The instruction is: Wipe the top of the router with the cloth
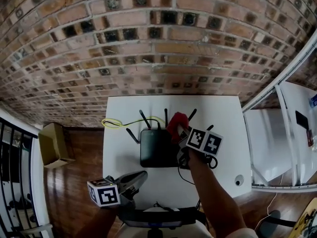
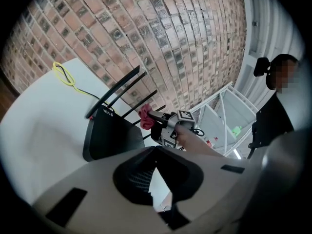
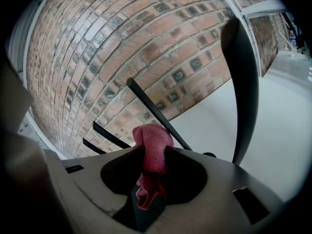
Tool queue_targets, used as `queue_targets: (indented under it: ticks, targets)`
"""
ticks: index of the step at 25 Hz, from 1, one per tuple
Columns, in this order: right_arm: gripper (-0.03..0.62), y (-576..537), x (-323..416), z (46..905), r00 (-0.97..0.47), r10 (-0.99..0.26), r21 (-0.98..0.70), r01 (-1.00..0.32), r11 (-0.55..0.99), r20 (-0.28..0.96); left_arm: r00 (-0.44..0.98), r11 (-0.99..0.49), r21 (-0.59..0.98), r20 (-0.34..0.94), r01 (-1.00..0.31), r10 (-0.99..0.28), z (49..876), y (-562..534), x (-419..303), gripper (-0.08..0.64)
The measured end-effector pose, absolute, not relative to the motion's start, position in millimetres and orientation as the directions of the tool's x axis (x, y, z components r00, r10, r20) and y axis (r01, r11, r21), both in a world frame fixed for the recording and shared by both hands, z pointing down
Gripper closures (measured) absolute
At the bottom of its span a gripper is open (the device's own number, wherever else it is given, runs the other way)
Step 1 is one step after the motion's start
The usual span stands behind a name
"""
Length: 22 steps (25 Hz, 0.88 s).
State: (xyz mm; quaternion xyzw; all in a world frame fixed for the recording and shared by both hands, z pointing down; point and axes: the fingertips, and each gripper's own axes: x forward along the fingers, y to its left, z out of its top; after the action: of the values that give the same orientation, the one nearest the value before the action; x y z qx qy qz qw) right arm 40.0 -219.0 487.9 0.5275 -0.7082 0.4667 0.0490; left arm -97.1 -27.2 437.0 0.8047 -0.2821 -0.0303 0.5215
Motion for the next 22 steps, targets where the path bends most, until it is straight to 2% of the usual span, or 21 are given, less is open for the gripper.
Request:
queue_targets:
  ticks: [12,18,22]
  targets:
    - [0.449,-205,43,557,-0.394,-0.612,-0.54,-0.839,-0.065,0.686,0.819,-0.277,0.844,0.281,-0.459,-0.501,444,-19,-115,0.537]
    - [0.45,-203,44,538,-0.401,-0.635,-0.532,-0.846,-0.018,0.66,0.828,-0.278,0.846,0.288,-0.455,-0.48,443,-18,-108,0.537]
    - [0.449,-199,40,502,-0.436,-0.68,-0.555,-0.83,0.052,0.589,0.842,-0.301,0.846,0.272,-0.44,-0.465,443,-19,-97,0.537]
